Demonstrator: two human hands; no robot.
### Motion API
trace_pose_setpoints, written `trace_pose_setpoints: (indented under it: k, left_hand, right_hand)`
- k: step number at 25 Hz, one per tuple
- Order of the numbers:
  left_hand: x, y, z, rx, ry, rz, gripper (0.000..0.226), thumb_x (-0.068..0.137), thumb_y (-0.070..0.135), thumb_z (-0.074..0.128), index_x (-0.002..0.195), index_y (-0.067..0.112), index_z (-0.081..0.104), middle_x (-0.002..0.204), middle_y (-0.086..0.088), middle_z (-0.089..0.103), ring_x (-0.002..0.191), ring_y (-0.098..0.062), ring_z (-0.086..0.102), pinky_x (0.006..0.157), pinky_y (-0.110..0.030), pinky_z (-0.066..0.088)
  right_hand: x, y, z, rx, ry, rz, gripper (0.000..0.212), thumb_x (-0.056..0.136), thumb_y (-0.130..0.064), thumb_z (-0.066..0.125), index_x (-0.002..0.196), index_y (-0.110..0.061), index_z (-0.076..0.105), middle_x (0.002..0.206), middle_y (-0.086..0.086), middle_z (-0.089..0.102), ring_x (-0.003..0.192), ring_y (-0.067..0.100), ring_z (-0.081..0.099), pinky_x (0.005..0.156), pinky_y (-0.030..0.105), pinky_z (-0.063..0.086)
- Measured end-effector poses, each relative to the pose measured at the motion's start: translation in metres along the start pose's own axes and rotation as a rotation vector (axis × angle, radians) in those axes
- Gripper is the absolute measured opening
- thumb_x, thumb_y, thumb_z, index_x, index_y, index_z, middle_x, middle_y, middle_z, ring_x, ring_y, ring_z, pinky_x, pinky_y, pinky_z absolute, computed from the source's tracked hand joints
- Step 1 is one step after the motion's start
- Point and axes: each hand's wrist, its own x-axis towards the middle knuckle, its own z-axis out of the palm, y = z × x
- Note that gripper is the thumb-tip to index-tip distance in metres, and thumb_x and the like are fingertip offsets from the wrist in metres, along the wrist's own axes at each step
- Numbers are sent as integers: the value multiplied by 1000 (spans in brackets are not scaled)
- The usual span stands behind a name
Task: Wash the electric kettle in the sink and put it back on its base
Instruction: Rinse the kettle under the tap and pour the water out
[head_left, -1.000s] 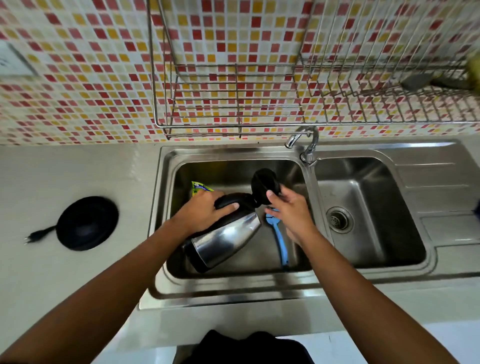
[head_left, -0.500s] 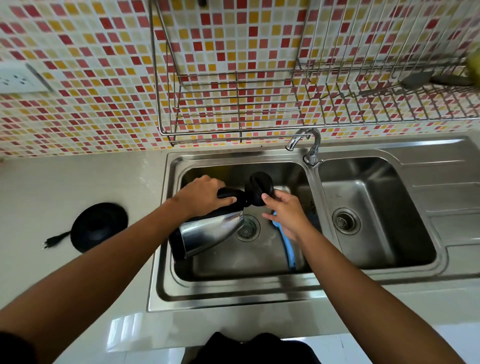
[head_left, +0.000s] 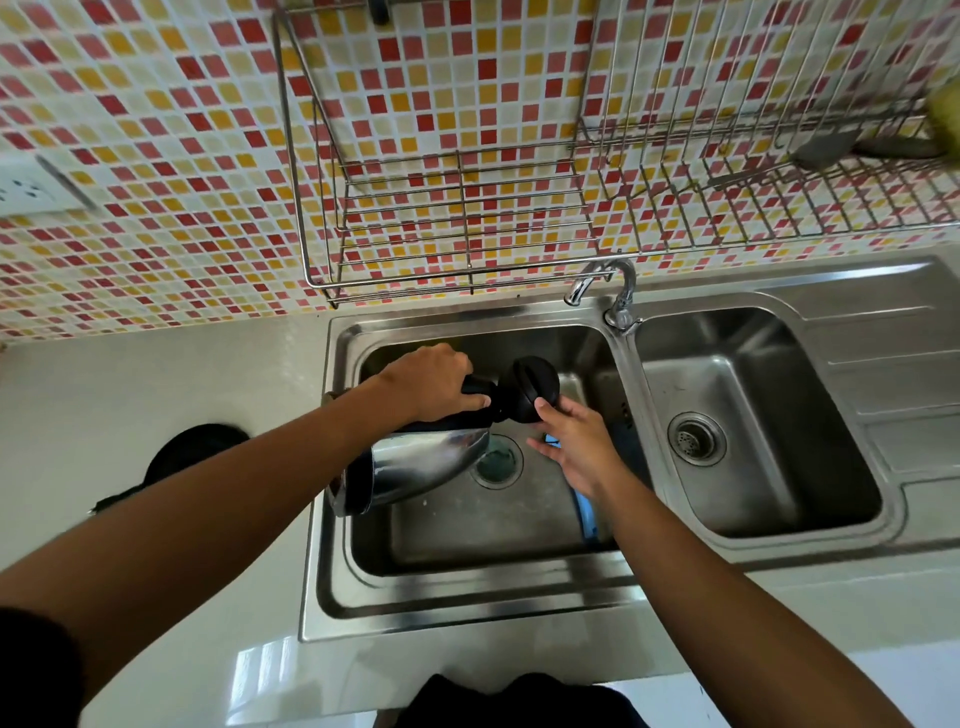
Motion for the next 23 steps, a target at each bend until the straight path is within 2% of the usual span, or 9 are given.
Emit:
trace_pose_setpoints:
  k: [4,8,12,15,18,21,23]
  left_hand:
    - [14,20,-11,79,-27,22,54,92,58,54,109,8,64,102,-12,62,91,-27,61,72,-34,42]
    - [27,45,-19,129,-60,16,53,93,55,56,110,6,63,103,-13,63,81,-22,51,69,-33,39]
    - [39,66,-26,151,-87,29,51,94,52,57,112,5,60,99,-10,57,82,-23,49,71,-33,41]
    - [44,69,-20,125,-77,24,53,93,54,57,112,5,62,103,-12,61,86,-26,56,71,-34,43]
    - [43,59,-2,6,-83,-14,51,93,55,55,113,9,61,106,-12,63,86,-26,58,71,-35,45]
    - [40,41,24,-133,-117,-87,50,94,54,55,120,12,61,113,-15,65,100,-32,62,83,-39,48]
    - [38,28,49,-204,-132,-130,50,92,53,57,123,14,59,118,-16,64,106,-35,61,89,-41,49]
  right_hand:
    - [-1,4,-8,85,-3,2,22,96,-18,60,117,-18,67,104,1,75,86,12,70,74,33,54]
    - [-1,7,-12,155,48,4,25,99,-20,56,122,-16,64,109,4,72,96,18,67,82,38,51]
    - [0,8,-21,212,111,19,14,100,-21,54,109,-16,64,110,6,70,106,27,64,92,46,49]
    - [3,7,-30,183,127,-7,27,99,-24,55,123,-13,62,119,10,69,110,27,65,84,40,52]
    - [9,1,-40,91,135,-74,28,99,-25,56,125,-16,62,116,9,71,107,23,68,79,35,54]
    - [21,-8,-45,-15,136,-141,28,98,-24,58,125,-18,63,116,7,72,107,23,69,78,33,54]
    - [28,-14,-44,-87,127,-164,30,98,-22,57,128,-18,61,114,4,72,105,23,70,73,28,53]
